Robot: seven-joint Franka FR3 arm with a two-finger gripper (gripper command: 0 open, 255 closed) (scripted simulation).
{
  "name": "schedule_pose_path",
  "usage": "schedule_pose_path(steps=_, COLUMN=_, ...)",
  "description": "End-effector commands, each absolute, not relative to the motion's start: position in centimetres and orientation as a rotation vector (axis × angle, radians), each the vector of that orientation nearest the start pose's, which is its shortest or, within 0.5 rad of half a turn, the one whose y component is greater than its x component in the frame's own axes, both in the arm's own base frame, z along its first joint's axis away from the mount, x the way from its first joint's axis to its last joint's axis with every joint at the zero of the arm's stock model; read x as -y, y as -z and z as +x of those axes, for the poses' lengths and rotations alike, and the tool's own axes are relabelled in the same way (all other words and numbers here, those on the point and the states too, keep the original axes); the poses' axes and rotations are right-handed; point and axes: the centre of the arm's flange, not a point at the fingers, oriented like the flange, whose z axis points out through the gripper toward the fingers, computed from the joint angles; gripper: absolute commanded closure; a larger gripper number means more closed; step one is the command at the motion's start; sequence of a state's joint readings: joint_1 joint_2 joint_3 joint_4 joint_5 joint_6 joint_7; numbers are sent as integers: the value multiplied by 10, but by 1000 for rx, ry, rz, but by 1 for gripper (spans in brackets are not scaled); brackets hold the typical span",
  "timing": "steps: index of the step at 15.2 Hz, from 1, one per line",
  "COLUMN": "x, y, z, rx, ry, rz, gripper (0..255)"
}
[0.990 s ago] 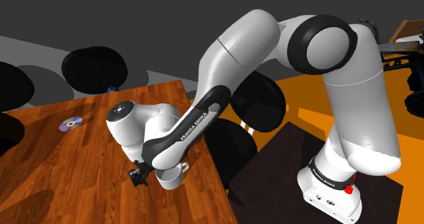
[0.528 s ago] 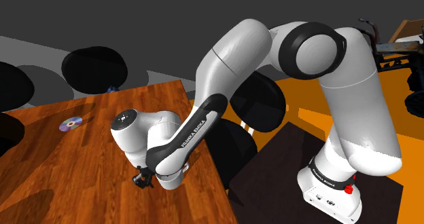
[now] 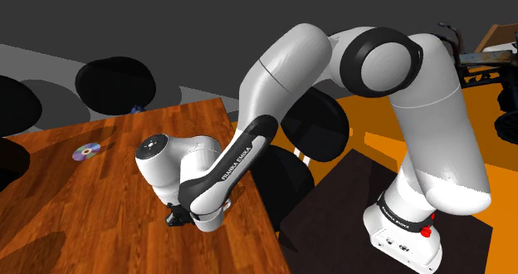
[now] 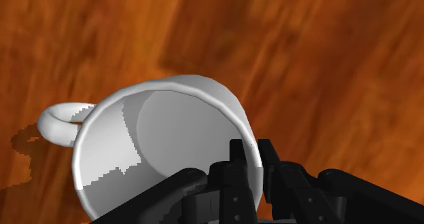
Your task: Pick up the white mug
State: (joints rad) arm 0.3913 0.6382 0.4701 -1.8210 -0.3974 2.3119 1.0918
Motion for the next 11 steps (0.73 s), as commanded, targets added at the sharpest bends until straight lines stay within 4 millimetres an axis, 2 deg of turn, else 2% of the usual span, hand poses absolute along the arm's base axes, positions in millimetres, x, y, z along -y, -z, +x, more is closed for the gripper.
schedule_pose_path(steps=1, x=-470, y=-211, z=437, rx=-36, ry=-38, rz=-3189, gripper=255)
schedule_pose_path(steps=11, x=-470, y=-263, z=437, rx=-36, ry=-38, rz=-3189, gripper=255)
